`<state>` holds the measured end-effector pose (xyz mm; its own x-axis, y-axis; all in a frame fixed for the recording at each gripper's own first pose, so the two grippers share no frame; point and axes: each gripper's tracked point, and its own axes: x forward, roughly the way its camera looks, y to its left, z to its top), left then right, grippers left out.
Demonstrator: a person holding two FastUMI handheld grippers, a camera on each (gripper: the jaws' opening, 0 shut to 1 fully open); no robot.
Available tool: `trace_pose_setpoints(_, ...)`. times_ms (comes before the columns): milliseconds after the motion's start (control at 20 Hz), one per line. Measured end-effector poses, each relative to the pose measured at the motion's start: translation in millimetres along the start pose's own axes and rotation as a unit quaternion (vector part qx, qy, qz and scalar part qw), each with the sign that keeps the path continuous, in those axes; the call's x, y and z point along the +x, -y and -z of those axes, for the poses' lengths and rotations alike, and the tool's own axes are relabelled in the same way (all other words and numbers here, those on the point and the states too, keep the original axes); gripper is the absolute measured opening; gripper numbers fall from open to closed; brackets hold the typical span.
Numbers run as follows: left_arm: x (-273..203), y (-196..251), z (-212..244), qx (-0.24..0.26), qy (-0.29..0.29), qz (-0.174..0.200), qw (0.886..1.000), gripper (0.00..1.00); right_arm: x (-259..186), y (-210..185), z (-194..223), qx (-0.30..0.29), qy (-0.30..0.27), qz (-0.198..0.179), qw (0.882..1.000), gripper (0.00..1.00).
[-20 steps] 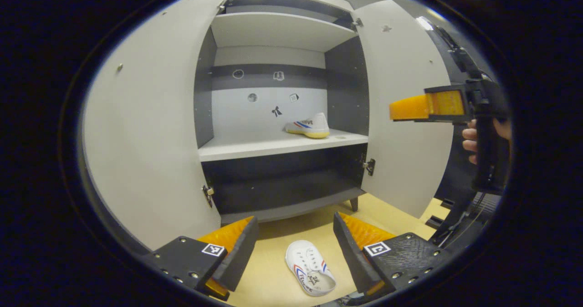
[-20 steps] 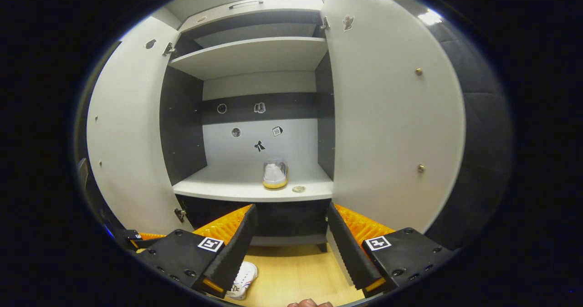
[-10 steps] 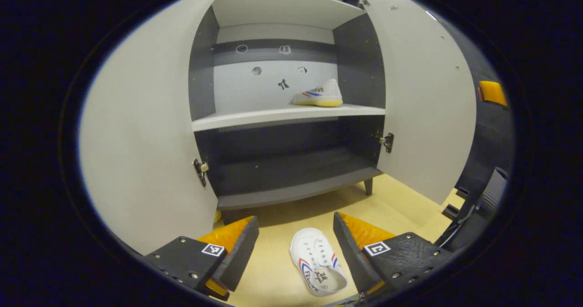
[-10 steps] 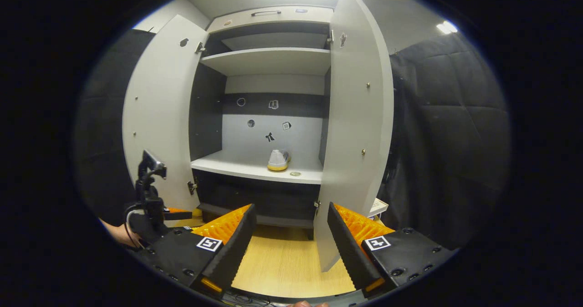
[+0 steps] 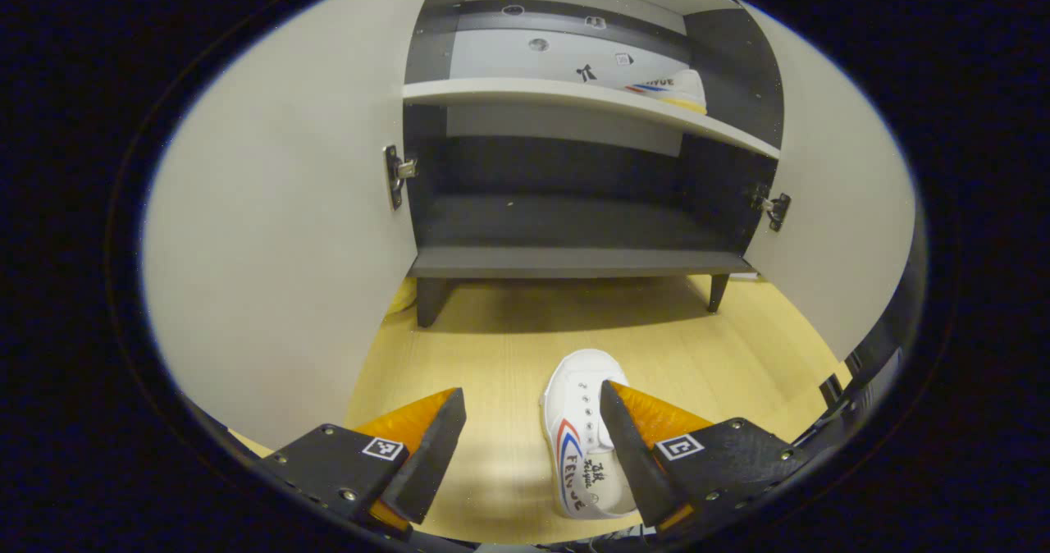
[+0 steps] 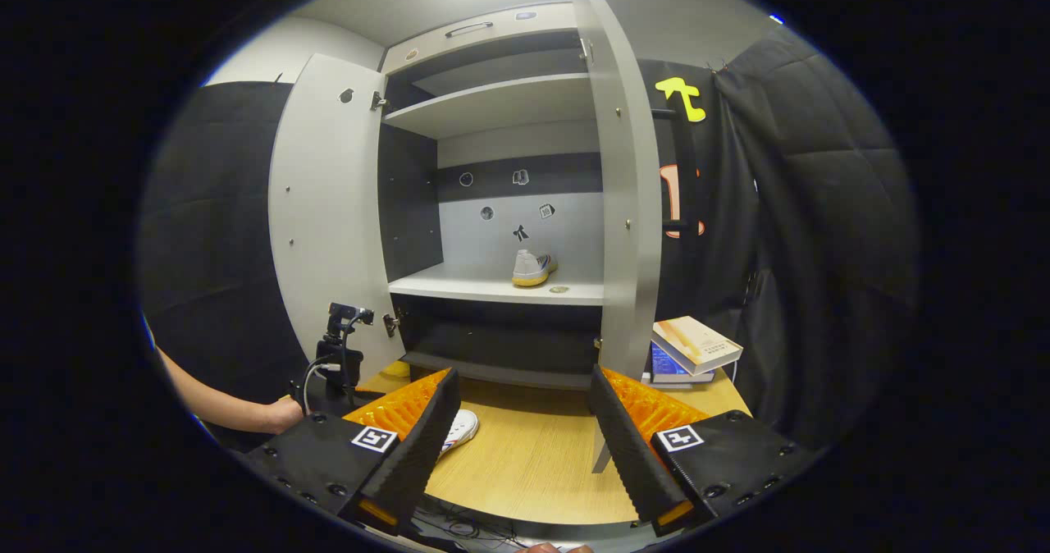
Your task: Grab one shoe with the right hand and put it into the shoe cabinet, grab the other shoe with the left hand and put it into the shoe cabinet; then close the right door with the right hand and the left door with the left hand.
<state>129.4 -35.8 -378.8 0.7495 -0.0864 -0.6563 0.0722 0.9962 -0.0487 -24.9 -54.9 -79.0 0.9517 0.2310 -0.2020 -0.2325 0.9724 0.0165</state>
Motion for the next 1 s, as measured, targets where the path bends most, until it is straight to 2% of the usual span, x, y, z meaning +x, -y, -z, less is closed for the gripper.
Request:
trace_pose_setpoints(100, 13.3, -2.7, 15.2, 0.001, -0.025, 0.000, 1.000, 0.94, 2.1, 3.0, 6.4, -0.007, -0.009, 0.003, 1.000, 0.97)
trace_pose_setpoints(150, 16.5, 0.0, 23.2, -0.002, -0.036, 0.007, 0.999, 0.99, 3.7, 4.8, 8.2, -0.010, -0.013, 0.007, 1.000, 0.97)
trace_pose_setpoints(200, 22.3, 4.7, 31.4, -0.008, -0.052, 0.019, 0.998, 0.94, 7.5, 6.1, 12.3, -0.013, -0.023, 0.012, 1.000, 0.97)
trace_pose_setpoints(250, 24.9, 7.8, 39.5, -0.010, -0.073, 0.031, 0.997, 0.95, 10.0, 6.3, 18.9, -0.015, -0.036, 0.019, 0.999, 0.97)
trace_pose_setpoints(350, 34.1, 11.2, 53.0, -0.003, -0.095, 0.038, 0.995, 1.00, 12.8, 7.8, 22.5, -0.014, -0.048, 0.032, 0.998, 0.97)
trace_pose_setpoints(400, 40.7, 14.3, 62.7, -0.007, -0.110, 0.039, 0.993, 1.00, 14.0, 8.3, 24.3, -0.017, -0.052, 0.038, 0.998, 0.93)
trace_pose_setpoints(450, 43.3, 18.8, 72.4, -0.016, -0.128, 0.046, 0.991, 1.00, 14.7, 9.2, 26.5, -0.021, -0.057, 0.046, 0.997, 0.97)
trace_pose_setpoints(600, 50.5, 26.9, 83.4, -0.026, -0.139, 0.080, 0.987, 0.70, 20.2, 9.2, 29.9, -0.031, -0.065, 0.066, 0.995, 0.97)
trace_pose_setpoints(650, 50.7, 28.6, 87.3, -0.027, -0.143, 0.085, 0.986, 0.74, 20.6, 7.6, 32.1, -0.034, -0.069, 0.068, 0.995, 0.97)
trace_pose_setpoints(700, 52.8, 30.2, 89.2, -0.034, -0.151, 0.088, 0.984, 0.74, 22.7, 7.3, 33.2, -0.037, -0.072, 0.072, 0.994, 0.97)
trace_pose_setpoints(750, 52.9, 36.1, 90.4, -0.046, -0.159, 0.108, 0.980, 0.74, 23.5, 7.4, 32.6, -0.038, -0.071, 0.076, 0.994, 0.97)
trace_pose_setpoints(800, 51.4, 38.8, 89.4, -0.064, -0.165, 0.108, 0.978, 0.74, 25.0, 7.0, 31.4, -0.040, -0.068, 0.079, 0.994, 0.97)
trace_pose_setpoints(850, 47.5, 38.4, 87.7, -0.072, -0.175, 0.109, 0.976, 0.46, 26.5, 6.3, 31.1, -0.043, -0.066, 0.083, 0.993, 0.97)
trace_pose_setpoints(900, 47.4, 37.4, 86.3, -0.066, -0.177, 0.112, 0.976, 0.52, 28.1, 5.8, 30.3, -0.045, -0.065, 0.087, 0.993, 0.93)
trace_pose_setpoints(1000, 46.7, 38.3, 88.8, -0.056, -0.186, 0.111, 0.975, 0.50, 30.8, 5.8, 29.8, -0.046, -0.063, 0.096, 0.992, 0.93)
